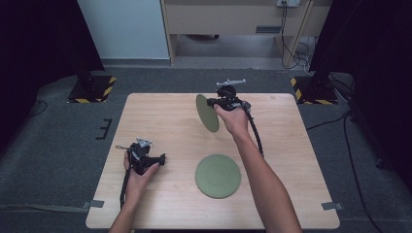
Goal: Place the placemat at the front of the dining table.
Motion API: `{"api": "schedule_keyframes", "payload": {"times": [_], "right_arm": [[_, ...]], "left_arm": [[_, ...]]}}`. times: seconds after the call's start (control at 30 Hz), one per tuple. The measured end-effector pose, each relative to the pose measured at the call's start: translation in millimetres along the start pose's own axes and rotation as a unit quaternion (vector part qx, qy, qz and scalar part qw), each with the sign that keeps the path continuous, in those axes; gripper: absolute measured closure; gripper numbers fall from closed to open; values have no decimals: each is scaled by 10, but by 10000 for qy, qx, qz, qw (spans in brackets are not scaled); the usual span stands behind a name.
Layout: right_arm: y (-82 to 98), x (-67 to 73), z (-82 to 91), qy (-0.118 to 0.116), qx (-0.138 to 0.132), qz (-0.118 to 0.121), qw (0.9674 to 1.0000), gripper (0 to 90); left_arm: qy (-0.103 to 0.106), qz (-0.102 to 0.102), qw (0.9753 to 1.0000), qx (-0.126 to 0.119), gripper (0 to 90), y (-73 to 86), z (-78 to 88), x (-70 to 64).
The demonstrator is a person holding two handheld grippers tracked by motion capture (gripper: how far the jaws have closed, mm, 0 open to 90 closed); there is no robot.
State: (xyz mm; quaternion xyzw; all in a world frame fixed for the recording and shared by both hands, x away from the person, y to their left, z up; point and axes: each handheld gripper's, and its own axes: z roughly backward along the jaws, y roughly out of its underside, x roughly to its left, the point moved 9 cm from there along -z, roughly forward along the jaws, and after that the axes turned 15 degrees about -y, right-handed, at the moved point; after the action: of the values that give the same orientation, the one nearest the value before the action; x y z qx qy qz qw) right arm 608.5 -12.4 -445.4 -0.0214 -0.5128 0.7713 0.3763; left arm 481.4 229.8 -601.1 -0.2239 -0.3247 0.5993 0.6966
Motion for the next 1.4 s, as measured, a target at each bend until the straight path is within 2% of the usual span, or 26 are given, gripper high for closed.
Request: {"api": "schedule_keyframes", "payload": {"times": [0.17, 0.4, 0.63, 0.83, 1.4], "right_arm": [[12, -30, -82, 14, -19, -38, 10000, 860], [-18, 20, -192, -101, -103, -159, 9998, 860], [5, 68, -271, -146, -54, -103, 9998, 859], [18, 13, -214, -22, -43, -86, 10000, 859], [172, -319, 44, 312, -103, -274, 9991, 860]], "left_arm": [[0, 0, 10000, 0, 7, 0, 0, 0], [-2, -1, 10000, 1, 6, 0, 0, 0], [0, -1, 10000, 2, 6, 0, 0, 0], [-1, -1, 10000, 2, 7, 0, 0, 1], [-21, -8, 10000, 12, 3, 1, -2, 3]]}}
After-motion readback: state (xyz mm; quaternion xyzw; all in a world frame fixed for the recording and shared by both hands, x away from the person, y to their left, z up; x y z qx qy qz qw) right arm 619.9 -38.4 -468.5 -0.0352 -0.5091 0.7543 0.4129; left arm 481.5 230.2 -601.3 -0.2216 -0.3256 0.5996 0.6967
